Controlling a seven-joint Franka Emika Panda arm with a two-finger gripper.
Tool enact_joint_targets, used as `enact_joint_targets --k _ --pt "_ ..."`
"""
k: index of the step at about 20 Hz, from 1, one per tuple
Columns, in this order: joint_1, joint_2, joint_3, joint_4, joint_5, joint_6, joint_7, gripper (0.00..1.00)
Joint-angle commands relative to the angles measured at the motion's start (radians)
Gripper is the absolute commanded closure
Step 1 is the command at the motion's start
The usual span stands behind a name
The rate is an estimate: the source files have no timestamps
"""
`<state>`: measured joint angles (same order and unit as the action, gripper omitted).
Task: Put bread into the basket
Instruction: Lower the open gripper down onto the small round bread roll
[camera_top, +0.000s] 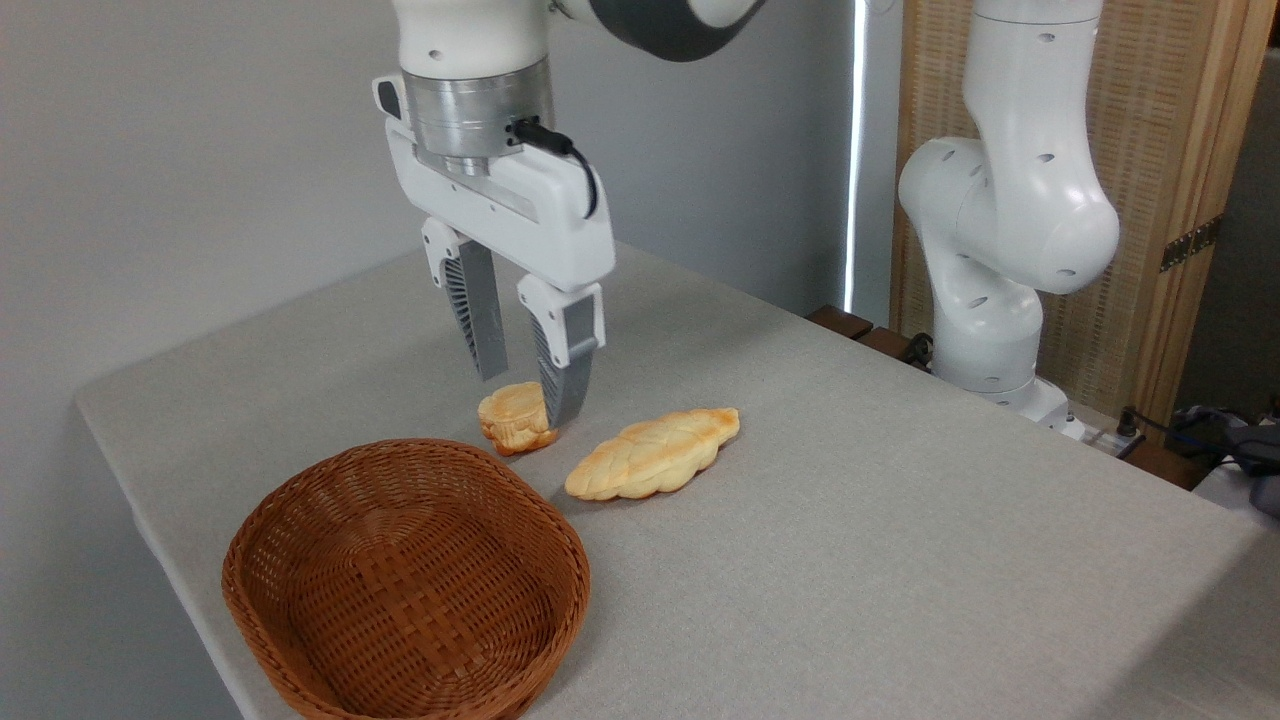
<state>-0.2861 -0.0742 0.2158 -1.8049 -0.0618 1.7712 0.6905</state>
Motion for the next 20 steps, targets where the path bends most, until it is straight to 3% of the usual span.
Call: enact_joint_targets --k 1,6,9,15,20 --pt "-0.082 -0.021 0.005 -0.054 0.0 0.025 -0.005 0.0" --pt "-0.185 -0.073 0.005 -0.152 0.0 0.051 -0.012 0.0" --pt "-0.238 -0.111 0.005 -0.253 0.002 0.146 -0.035 0.0" --pt "-0.311 -0.124 0.005 -0.384 0.008 0.284 -0.032 0.0" --pt "-0.346 -0.098 0.005 -0.399 0.008 0.312 -0.028 0.0"
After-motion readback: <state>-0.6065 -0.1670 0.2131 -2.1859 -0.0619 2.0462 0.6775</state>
